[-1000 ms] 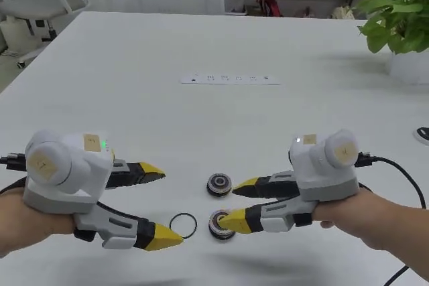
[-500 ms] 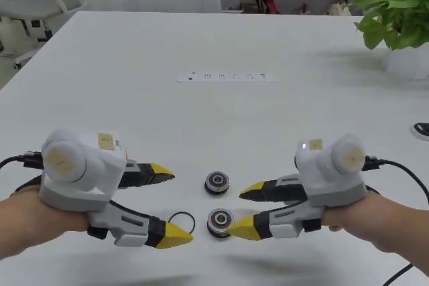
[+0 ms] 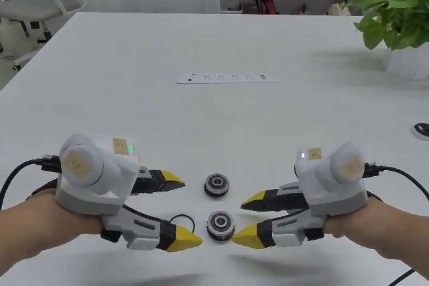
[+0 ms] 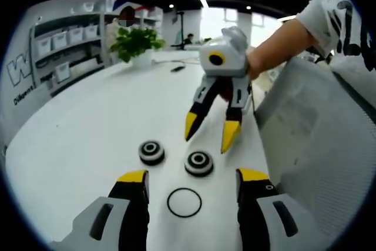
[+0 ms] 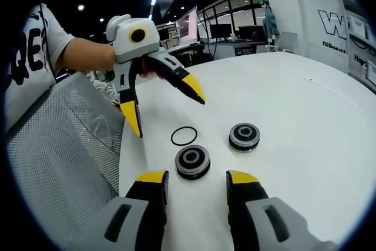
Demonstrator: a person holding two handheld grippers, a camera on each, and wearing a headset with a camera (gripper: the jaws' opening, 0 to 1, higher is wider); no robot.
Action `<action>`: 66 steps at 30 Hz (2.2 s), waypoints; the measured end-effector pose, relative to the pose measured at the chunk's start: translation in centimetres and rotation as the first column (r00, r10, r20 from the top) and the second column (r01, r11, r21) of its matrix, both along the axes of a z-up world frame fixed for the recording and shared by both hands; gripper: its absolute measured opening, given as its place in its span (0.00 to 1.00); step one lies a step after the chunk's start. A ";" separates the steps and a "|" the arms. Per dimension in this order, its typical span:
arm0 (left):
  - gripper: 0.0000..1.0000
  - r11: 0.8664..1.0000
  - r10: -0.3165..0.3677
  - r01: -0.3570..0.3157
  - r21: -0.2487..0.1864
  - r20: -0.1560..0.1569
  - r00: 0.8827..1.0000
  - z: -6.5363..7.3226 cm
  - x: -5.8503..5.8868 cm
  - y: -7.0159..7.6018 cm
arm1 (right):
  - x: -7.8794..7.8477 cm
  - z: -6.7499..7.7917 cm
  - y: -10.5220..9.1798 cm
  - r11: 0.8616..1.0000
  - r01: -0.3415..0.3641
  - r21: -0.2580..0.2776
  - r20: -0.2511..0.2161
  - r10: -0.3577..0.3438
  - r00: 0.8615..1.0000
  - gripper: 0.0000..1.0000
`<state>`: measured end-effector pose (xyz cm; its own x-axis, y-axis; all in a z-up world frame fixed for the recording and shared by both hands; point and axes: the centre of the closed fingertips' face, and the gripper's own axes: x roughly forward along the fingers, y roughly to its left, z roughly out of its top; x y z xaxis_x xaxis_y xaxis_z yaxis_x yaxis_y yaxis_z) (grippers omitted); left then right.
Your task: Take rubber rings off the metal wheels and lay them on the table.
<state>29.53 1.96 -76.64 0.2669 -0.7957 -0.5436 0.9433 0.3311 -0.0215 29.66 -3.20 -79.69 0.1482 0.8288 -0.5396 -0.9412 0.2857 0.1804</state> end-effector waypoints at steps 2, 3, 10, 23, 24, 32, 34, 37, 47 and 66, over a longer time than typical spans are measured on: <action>0.60 1.000 -0.003 0.003 0.002 -0.002 1.000 -0.2 0.0 -0.2 | 0.0 0.0 0.1 1.000 -0.003 0.000 -0.002 0.003 1.000 0.35; 0.60 1.000 -0.002 0.002 0.005 0.002 1.000 -0.2 0.0 -0.2 | -0.1 0.0 0.2 1.000 -0.003 0.002 -0.005 0.003 1.000 0.35; 0.58 1.000 -0.004 0.003 -0.008 -0.018 1.000 -0.4 -0.2 -0.7 | -0.1 -0.2 0.5 1.000 -0.011 -0.001 -0.004 0.011 1.000 0.33; 0.52 1.000 -0.021 0.020 -0.014 -0.038 0.999 -1.1 -0.3 -1.9 | -0.3 -0.8 0.9 1.000 -0.019 -0.013 0.000 0.019 1.000 0.27; 0.52 1.000 -0.022 0.021 -0.014 -0.039 0.999 -1.1 -0.2 -2.0 | -0.3 -0.8 0.9 1.000 -0.020 -0.015 0.002 0.020 1.000 0.26; 0.46 0.999 -0.030 0.029 -0.016 -0.051 0.998 -1.3 -0.3 -2.5 | -0.3 -1.0 1.1 0.999 -0.024 -0.022 0.007 0.024 1.000 0.23; 0.45 0.999 -0.033 0.033 -0.014 -0.052 0.998 -1.4 -0.3 -2.7 | -0.3 -1.1 1.0 0.999 -0.024 -0.026 0.009 0.024 1.000 0.22; 0.43 0.999 -0.041 0.040 -0.012 -0.055 0.998 -1.6 -0.5 -2.9 | -0.2 -1.2 1.0 0.999 -0.024 -0.028 0.010 0.025 1.000 0.20; 0.35 0.999 -0.052 0.052 0.001 -0.061 0.997 -2.1 -0.5 -3.4 | -0.2 -1.5 0.8 0.999 -0.028 -0.037 0.010 0.028 1.000 0.16; 0.22 0.998 -0.051 0.052 0.027 -0.049 0.998 -2.6 -0.4 -3.9 | -0.3 -1.5 0.8 0.999 -0.029 -0.037 0.015 0.030 0.999 0.13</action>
